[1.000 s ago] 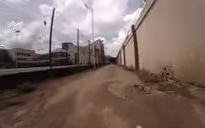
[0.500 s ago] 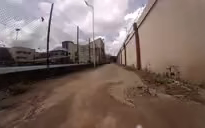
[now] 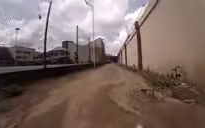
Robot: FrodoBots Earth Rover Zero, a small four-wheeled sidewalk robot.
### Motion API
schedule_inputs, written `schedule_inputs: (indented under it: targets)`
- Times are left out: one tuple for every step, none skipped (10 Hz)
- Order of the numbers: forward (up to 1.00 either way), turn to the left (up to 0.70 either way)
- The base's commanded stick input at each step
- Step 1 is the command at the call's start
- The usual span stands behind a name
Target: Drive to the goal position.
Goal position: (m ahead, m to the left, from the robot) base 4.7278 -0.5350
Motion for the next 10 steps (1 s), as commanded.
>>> schedule_inputs:
  targets:
    - [0.50,0.00]
    - [0.50,0.00]
    - [0.50,0.00]
    - [0.50,0.00]
    - [0.50,0.00]
    - [0.50,0.00]
    - [0.50,0.00]
    - [0.50,0.00]
    - [0.50,0.00]
    - [0.50,0.00]
